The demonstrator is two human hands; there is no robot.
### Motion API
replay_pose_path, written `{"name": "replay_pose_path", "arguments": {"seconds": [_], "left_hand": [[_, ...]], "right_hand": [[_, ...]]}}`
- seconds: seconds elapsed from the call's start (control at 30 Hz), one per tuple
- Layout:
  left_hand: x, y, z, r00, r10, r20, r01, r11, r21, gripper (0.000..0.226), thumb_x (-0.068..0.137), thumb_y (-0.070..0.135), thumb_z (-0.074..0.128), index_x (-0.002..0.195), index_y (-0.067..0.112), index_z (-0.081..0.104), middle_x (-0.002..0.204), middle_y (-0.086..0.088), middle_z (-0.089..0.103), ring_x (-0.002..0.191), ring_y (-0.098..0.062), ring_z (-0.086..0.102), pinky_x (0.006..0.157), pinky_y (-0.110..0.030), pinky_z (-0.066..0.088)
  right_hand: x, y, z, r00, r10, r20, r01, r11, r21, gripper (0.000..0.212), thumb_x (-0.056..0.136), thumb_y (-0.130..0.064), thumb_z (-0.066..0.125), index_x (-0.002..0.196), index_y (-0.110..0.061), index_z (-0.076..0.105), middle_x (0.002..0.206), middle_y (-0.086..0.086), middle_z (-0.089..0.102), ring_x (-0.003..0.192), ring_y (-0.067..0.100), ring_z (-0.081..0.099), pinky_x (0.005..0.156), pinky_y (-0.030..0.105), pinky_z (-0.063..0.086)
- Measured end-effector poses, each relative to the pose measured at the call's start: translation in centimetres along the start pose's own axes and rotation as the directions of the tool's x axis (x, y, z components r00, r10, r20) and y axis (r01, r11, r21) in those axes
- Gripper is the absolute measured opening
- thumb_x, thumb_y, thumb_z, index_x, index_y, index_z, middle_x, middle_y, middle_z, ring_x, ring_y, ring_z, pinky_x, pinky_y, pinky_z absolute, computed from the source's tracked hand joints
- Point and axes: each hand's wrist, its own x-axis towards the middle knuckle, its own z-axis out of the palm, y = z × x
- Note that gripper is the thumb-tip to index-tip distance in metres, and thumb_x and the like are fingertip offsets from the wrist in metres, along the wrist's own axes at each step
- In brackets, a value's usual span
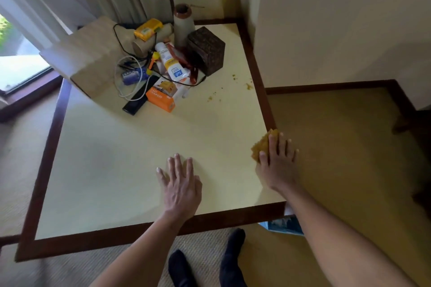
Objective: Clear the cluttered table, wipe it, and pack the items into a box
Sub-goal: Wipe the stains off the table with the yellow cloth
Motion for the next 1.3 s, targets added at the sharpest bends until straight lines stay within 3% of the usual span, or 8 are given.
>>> {"name": "replay_pose_path", "arguments": {"seconds": [0.07,0.13,0.27,0.43,0.63,1.07,1.17,1.3], "left_hand": [[0.2,0.2,-0.3,1.0,-0.026,-0.008,0.026,0.999,0.023,0.07,0.099,0.05,0.021,0.16,0.016,0.027,0.17,-0.023,0.013,0.158,-0.042,0.008,0.123,-0.07,0.001],[1.0,0.1,-0.7,0.999,-0.017,-0.032,0.018,0.999,0.035,0.069,0.096,0.052,0.028,0.152,0.015,0.04,0.162,-0.023,0.028,0.154,-0.043,0.018,0.121,-0.072,0.006],[4.3,-0.2,-2.0,0.996,0.05,-0.077,-0.047,0.998,0.035,0.071,0.098,0.059,0.027,0.158,0.02,0.031,0.168,-0.02,0.016,0.158,-0.039,0.005,0.124,-0.067,0.003],[8.5,0.4,-3.0,0.991,0.092,-0.102,-0.091,0.996,0.009,0.075,0.102,0.064,0.018,0.166,0.026,0.005,0.17,-0.015,-0.021,0.156,-0.034,-0.022,0.126,-0.062,-0.005],[9.3,0.8,-2.5,0.992,0.076,-0.096,-0.076,0.997,0.003,0.073,0.104,0.065,0.016,0.165,0.03,-0.005,0.169,-0.008,-0.029,0.155,-0.025,-0.029,0.126,-0.058,-0.01],[10.1,0.2,-2.2,0.988,0.118,-0.104,-0.116,0.993,0.024,0.079,0.101,0.062,0.033,0.166,0.024,0.008,0.173,-0.016,-0.004,0.16,-0.035,-0.005,0.123,-0.061,0.002],[10.3,0.0,-2.2,0.988,0.116,-0.101,-0.114,0.993,0.023,0.08,0.1,0.061,0.035,0.166,0.023,0.012,0.173,-0.017,-0.001,0.16,-0.035,-0.002,0.123,-0.061,0.003],[10.2,0.2,-2.3,0.99,0.117,-0.074,-0.114,0.992,0.046,0.08,0.1,0.061,0.036,0.166,0.021,0.014,0.173,-0.019,0.001,0.16,-0.037,0.001,0.121,-0.064,0.007]], "right_hand": [[-0.4,-1.5,0.4,0.999,-0.048,-0.015,0.048,0.999,-0.025,0.072,0.102,-0.057,0.006,0.163,-0.02,-0.005,0.171,0.013,-0.008,0.157,0.037,-0.006,0.125,0.059,0.001],[-3.8,-2.8,1.6,0.978,-0.208,-0.008,0.207,0.977,-0.054,0.07,0.103,-0.055,0.012,0.163,-0.021,-0.002,0.17,0.011,-0.01,0.157,0.034,-0.009,0.125,0.058,0.0],[-8.4,-2.6,2.7,0.917,-0.396,0.049,0.398,0.917,-0.026,0.07,0.104,-0.056,0.017,0.163,-0.026,-0.004,0.171,0.004,-0.011,0.157,0.028,-0.013,0.126,0.056,0.003],[-2.3,-2.6,1.1,0.928,-0.372,0.017,0.372,0.927,-0.037,0.071,0.103,-0.054,0.026,0.164,-0.025,0.003,0.172,0.004,-0.005,0.158,0.027,-0.007,0.126,0.055,0.003],[11.7,-4.8,-2.4,0.935,-0.355,-0.002,0.354,0.933,-0.069,0.071,0.103,-0.055,0.018,0.163,-0.023,-0.002,0.172,0.007,-0.006,0.157,0.03,-0.008,0.126,0.054,-0.001],[36.5,-13.3,-9.5,0.921,-0.386,-0.049,0.382,0.921,-0.072,0.074,0.101,-0.061,0.009,0.161,-0.024,-0.013,0.171,0.007,-0.008,0.157,0.03,-0.01,0.126,0.052,-0.004],[36.9,-13.7,-9.0,0.928,-0.37,-0.036,0.367,0.928,-0.069,0.073,0.101,-0.062,0.007,0.161,-0.025,-0.014,0.171,0.006,-0.01,0.157,0.029,-0.012,0.126,0.052,-0.005],[29.6,-12.4,-6.9,0.937,-0.341,-0.078,0.34,0.94,-0.023,0.07,0.104,-0.053,0.014,0.162,-0.021,-0.008,0.171,0.01,-0.004,0.158,0.032,-0.005,0.126,0.055,0.0]]}}
